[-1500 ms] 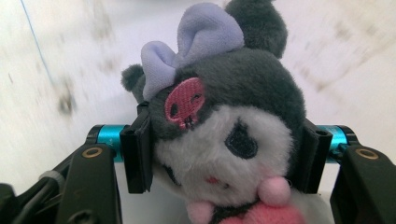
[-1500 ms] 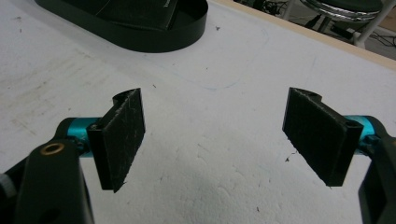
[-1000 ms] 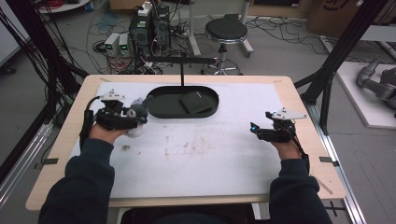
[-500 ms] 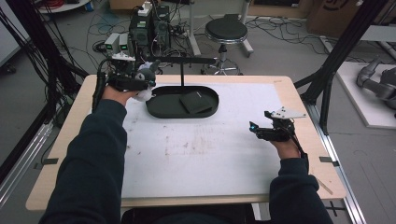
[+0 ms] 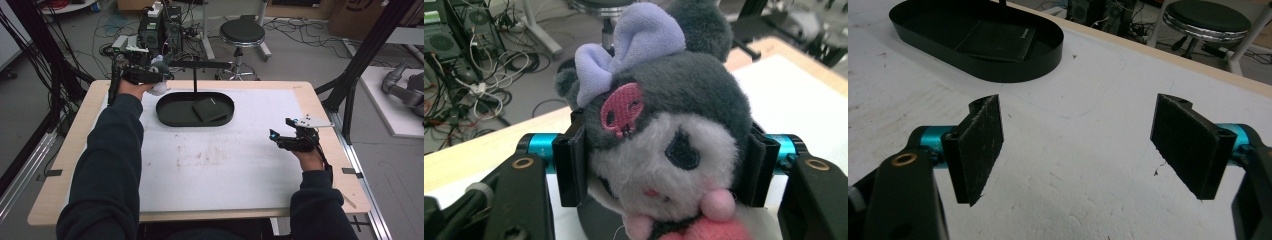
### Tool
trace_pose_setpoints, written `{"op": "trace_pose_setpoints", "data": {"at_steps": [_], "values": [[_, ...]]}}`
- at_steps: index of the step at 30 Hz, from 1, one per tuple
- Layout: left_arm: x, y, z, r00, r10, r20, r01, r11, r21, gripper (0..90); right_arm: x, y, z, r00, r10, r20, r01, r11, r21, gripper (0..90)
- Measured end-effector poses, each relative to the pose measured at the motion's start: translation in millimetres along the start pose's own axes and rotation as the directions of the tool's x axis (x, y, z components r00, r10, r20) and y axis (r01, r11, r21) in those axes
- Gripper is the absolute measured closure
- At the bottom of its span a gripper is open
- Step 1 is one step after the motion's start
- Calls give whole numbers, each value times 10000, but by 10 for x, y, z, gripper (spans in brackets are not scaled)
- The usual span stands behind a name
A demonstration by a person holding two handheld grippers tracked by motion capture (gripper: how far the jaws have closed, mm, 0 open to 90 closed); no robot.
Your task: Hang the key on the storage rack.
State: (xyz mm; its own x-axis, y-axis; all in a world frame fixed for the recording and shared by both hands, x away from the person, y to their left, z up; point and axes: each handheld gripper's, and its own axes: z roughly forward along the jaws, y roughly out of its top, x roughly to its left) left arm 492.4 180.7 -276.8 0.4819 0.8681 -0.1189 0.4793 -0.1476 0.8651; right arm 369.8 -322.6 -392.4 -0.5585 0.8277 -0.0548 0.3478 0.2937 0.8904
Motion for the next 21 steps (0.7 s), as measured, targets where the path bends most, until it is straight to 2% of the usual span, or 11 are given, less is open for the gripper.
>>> {"op": "trace_pose_setpoints", "data": {"at_steps": [7, 13, 17, 21], "values": [[105, -17, 44, 9990, -404, -173, 401, 9990, -183, 367, -18, -14, -5, 10000, 96, 21, -96, 9999, 83, 216], [153, -34, 64, 9976, -542, -431, 531, 9983, -249, 367, -6, -14, 5, 10000, 24, 1, -24, 9999, 115, 216], [155, -83, 94, 9972, -374, -644, 369, 9993, -97, 367, -3, -17, 1, 10000, 27, -2, -27, 9999, 105, 216], [150, -201, 128, 9958, -299, -870, 297, 9996, -37, 366, -16, -26, -3, 10000, 47, 28, -47, 9999, 129, 216]]}}
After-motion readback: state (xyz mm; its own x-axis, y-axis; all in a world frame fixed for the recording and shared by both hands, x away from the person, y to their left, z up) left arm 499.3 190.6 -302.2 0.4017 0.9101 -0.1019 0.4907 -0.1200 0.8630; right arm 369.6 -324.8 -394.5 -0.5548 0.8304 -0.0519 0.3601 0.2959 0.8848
